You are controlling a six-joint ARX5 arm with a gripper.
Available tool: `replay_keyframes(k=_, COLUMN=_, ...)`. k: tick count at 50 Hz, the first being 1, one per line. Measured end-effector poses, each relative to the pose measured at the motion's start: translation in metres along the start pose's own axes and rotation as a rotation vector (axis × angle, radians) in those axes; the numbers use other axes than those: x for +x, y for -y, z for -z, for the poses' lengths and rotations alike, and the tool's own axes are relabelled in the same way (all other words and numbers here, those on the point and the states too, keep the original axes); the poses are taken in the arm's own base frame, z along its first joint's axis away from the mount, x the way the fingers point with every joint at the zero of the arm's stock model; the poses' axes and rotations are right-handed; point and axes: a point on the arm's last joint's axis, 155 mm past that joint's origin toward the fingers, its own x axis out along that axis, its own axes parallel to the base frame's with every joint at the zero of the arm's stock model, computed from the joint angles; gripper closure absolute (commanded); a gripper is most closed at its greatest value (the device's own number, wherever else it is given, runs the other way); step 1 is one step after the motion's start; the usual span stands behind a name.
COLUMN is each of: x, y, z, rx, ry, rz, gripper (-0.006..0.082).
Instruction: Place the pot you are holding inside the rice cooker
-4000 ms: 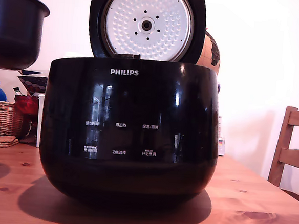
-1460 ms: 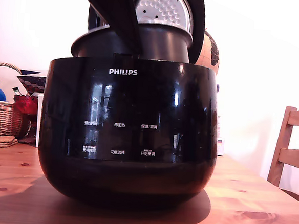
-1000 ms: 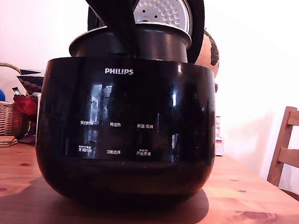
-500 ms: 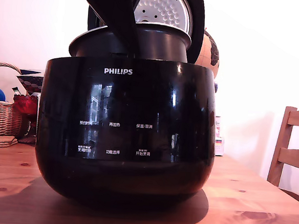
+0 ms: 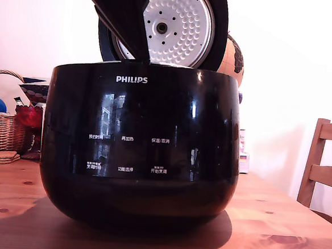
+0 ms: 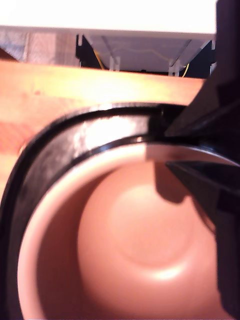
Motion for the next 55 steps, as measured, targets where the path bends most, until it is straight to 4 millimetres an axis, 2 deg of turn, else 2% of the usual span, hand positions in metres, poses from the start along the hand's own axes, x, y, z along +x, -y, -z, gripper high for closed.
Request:
replay_keyframes(k=5, x=-0.001, y=0.0, z=-0.001, rx=-0.012, ry=0.002, rz=0.0, gripper=0.0632)
replay_keyframes(k=9, x=-0.01, y=0.0, z=-0.006, rx=-0.02, ry=0.011, rz=-0.003, gripper=0.0632)
replay_keyframes(k=15, x=-0.042, y=-0.006, z=-0.028, rx=-0.024, ry=0.072, rz=-0.043, gripper=0.0643)
replay_keyframes(k=17, x=-0.055, y=-0.008, z=-0.035, rx=-0.018, ry=0.094, rz=-0.058, gripper=0.0676)
replay_keyframes(k=21, x=-0.077, y=-0.009, z=-0.041, rx=-0.013, ry=0.112, rz=-0.082, gripper=0.0799)
replay_keyframes(k=24, x=-0.087, y=-0.01, z=-0.04, rx=-0.02, ry=0.106, rz=-0.101, gripper=0.0786)
replay_keyframes(k=28, x=-0.094, y=-0.022, z=-0.029, rx=-0.066, ry=0.076, rz=-0.156, gripper=0.0786)
replay_keyframes(k=32, x=-0.099, y=-0.041, z=-0.015, rx=-0.193, ry=0.054, rz=-0.215, gripper=0.0786)
replay_keyframes(k=40, x=-0.121, y=-0.101, z=0.028, rx=-0.433, ry=0.04, rz=-0.374, gripper=0.0786)
replay_keyframes(k=47, x=-0.156, y=-0.141, z=0.054, rx=-0.61, ry=0.125, rz=-0.506, gripper=0.0786)
replay_keyframes(k=55, x=-0.21, y=-0.165, z=0.07, rx=-0.72, ry=0.274, rz=-0.653, gripper=0.0786)
